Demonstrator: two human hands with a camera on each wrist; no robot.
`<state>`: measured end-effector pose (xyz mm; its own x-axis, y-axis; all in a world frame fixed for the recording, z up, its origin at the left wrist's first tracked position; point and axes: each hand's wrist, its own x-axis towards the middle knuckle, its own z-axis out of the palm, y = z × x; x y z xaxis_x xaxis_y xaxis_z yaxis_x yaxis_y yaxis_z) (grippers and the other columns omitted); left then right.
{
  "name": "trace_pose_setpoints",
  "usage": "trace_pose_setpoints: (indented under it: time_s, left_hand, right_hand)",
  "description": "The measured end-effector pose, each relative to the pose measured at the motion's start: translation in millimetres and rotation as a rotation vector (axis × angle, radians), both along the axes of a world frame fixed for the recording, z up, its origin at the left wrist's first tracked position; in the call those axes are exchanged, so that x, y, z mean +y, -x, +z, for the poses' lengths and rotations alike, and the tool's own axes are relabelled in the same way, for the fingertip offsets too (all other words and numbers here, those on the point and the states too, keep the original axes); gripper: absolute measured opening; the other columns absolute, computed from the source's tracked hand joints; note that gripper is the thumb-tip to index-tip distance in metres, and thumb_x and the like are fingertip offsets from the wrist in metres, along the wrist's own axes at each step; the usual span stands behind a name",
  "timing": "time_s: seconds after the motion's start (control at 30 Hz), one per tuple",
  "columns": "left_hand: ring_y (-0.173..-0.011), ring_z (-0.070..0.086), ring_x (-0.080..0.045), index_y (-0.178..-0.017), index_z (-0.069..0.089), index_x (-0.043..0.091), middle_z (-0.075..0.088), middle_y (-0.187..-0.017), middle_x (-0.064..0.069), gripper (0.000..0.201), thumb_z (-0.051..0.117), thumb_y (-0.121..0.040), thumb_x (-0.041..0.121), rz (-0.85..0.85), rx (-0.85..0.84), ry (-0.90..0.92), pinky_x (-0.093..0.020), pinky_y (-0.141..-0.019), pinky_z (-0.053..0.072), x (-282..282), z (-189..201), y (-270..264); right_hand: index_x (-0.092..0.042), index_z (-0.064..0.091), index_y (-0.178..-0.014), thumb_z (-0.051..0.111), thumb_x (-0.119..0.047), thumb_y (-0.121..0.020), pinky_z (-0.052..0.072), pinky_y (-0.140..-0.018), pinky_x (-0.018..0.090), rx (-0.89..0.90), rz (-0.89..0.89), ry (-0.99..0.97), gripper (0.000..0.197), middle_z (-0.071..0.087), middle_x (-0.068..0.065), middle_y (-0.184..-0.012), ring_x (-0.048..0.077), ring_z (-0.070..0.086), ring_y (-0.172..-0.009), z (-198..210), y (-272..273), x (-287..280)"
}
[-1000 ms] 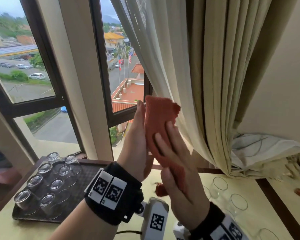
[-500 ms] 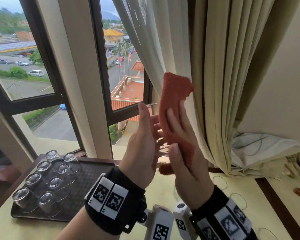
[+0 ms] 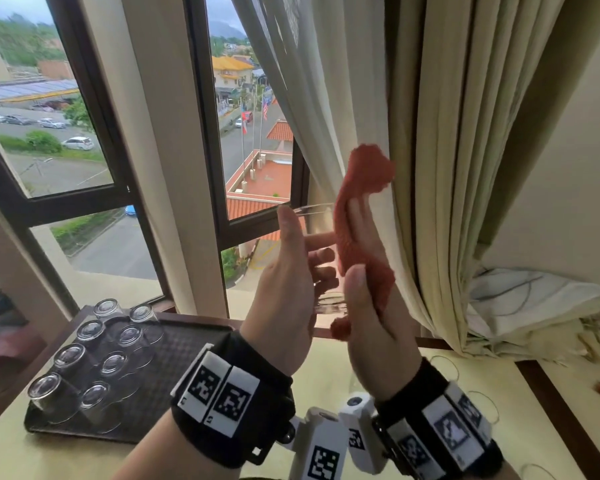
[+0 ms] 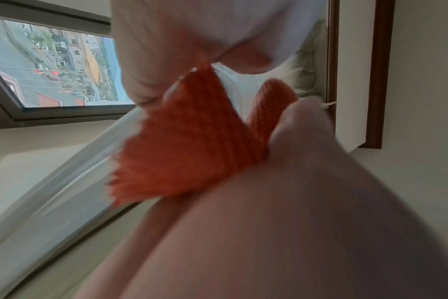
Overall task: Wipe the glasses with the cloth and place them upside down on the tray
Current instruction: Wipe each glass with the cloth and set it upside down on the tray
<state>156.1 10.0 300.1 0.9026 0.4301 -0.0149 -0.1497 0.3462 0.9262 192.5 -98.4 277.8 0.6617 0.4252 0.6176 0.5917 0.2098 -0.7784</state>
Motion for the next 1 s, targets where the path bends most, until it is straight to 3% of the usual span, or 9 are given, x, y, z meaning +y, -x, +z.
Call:
trace_pose_setpoints:
  time_s: [0.13,0.33,0.43,0.5,0.6,0.7,0.8,0.93,1.0]
  left_hand:
    - [-0.119,0.071,-0.046,-0.121,0.076,0.009,0.074,-0.123,-0.027,0.091,0.031,-0.096,0.084,0.019,-0.008,0.023,-0.062,-0.111,0.051,18,3,-3]
    - [-0.093,0.071,-0.037,-0.121,0.075,0.007,0.071,-0.107,-0.026,0.093,0.031,-0.097,0.085,-0.027,0.022,-0.012,-0.061,-0.1,0.059,11,-6,-3]
    - [-0.111,0.07,-0.052,-0.117,0.077,0.008,0.069,-0.122,-0.035,0.092,0.038,-0.091,0.088,-0.027,0.037,0.047,-0.068,-0.105,0.054,-2,-5,-1]
    - [-0.12,0.068,-0.052,-0.118,0.077,0.009,0.069,-0.124,-0.032,0.102,0.041,-0.08,0.097,-0.02,0.023,0.081,-0.07,-0.11,0.049,-5,-1,0]
    - [-0.124,0.07,-0.043,-0.125,0.077,0.015,0.073,-0.127,-0.024,0.107,0.046,-0.072,0.102,-0.064,-0.04,-0.007,-0.061,-0.113,0.05,2,5,-3]
    - [-0.096,0.078,-0.021,-0.136,0.066,0.01,0.075,-0.113,-0.017,0.112,0.07,-0.062,0.095,-0.022,-0.032,-0.08,-0.041,-0.089,0.063,12,3,-7]
    - [-0.062,0.067,-0.006,-0.132,0.055,0.007,0.066,-0.083,-0.006,0.098,0.079,-0.07,0.078,0.019,-0.003,-0.071,-0.02,-0.06,0.056,10,1,-5]
    - [-0.097,0.075,-0.024,-0.124,0.061,0.009,0.073,-0.107,-0.015,0.082,0.066,-0.077,0.076,-0.037,0.013,-0.025,-0.036,-0.084,0.063,-5,0,0]
    - [-0.12,0.07,-0.035,-0.13,0.069,0.014,0.07,-0.127,-0.018,0.087,0.054,-0.086,0.088,-0.037,0.016,-0.034,-0.053,-0.104,0.057,-11,-6,-2]
  right_hand:
    - [-0.025,0.029,-0.165,0.034,-0.045,-0.111,0.037,-0.12,0.056,-0.314,0.031,0.152,0.058,0.01,0.003,-0.177,0.037,0.025,-0.159,-41,10,-12]
    - [-0.018,0.043,-0.158,0.044,-0.051,-0.105,0.056,-0.059,0.031,0.261,0.009,0.02,0.062,0.073,0.011,-0.113,0.024,0.072,-0.082,-37,5,-8]
    - [-0.025,0.041,-0.16,0.041,-0.047,-0.108,0.062,-0.078,0.032,0.193,0.008,-0.041,0.056,0.07,-0.001,-0.133,0.016,0.072,-0.112,-12,-3,-4]
    - [-0.029,0.035,-0.161,0.038,-0.039,-0.109,0.059,-0.099,0.046,-0.004,0.002,-0.003,0.054,0.047,-0.006,-0.162,0.014,0.056,-0.138,-7,0,-7]
    - [-0.025,0.031,-0.165,0.036,-0.045,-0.11,0.048,-0.1,0.075,-0.156,0.051,0.108,0.059,0.016,-0.007,-0.176,0.033,0.031,-0.157,-23,14,-14]
    - [-0.033,0.027,-0.166,0.03,-0.053,-0.11,0.035,-0.111,0.078,-0.177,0.013,0.198,0.06,0.015,-0.004,-0.176,0.035,0.026,-0.159,-53,22,-22]
    - [-0.051,0.029,-0.16,0.039,-0.058,-0.104,0.061,-0.086,0.062,0.081,0.033,0.138,0.057,0.049,0.002,-0.157,0.037,0.063,-0.125,-53,19,-20]
    - [-0.031,0.037,-0.162,0.042,-0.05,-0.107,0.062,-0.08,0.035,0.242,-0.001,0.044,0.059,0.065,-0.004,-0.139,0.014,0.07,-0.112,-23,-3,-19]
    - [-0.025,0.038,-0.162,0.042,-0.051,-0.107,0.059,-0.09,0.04,0.18,-0.007,0.033,0.061,0.06,-0.006,-0.144,0.009,0.065,-0.122,-10,-8,-18]
